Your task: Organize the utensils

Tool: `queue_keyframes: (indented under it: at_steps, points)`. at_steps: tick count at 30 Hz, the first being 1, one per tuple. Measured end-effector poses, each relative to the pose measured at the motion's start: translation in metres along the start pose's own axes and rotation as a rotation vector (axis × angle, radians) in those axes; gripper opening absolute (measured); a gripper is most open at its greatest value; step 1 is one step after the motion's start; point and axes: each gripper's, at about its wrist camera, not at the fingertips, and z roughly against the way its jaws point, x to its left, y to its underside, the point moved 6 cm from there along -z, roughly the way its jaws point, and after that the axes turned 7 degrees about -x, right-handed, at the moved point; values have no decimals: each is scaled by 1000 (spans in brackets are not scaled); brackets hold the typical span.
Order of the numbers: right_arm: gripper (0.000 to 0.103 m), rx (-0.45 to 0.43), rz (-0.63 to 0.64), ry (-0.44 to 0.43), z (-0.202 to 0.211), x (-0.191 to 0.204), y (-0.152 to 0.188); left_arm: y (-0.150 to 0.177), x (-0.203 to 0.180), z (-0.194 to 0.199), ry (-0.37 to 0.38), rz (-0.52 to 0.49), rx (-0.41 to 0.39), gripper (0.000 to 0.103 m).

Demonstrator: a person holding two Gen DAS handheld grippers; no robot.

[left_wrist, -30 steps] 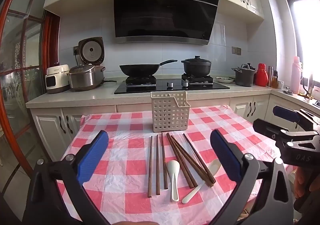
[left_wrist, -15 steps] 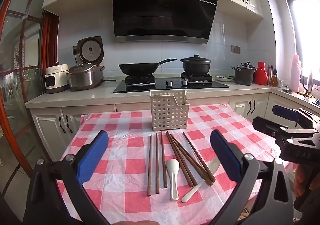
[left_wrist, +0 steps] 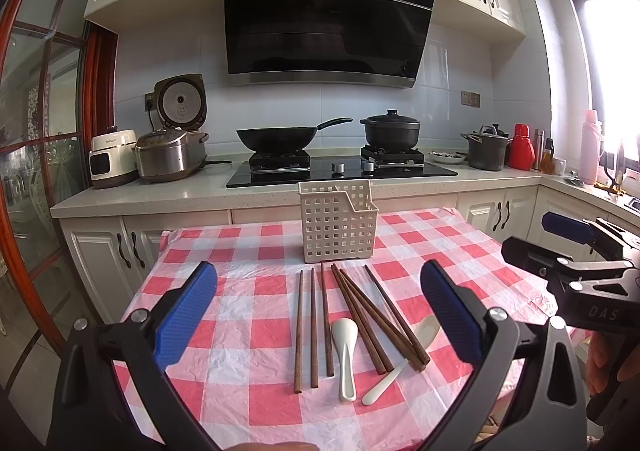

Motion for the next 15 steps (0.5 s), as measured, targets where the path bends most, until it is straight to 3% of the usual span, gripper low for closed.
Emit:
queue_keyframes:
  at_steps: [15]
  points:
    - [85, 0, -3, 0, -1, 1, 0, 1, -1, 1, 1, -1, 0, 98]
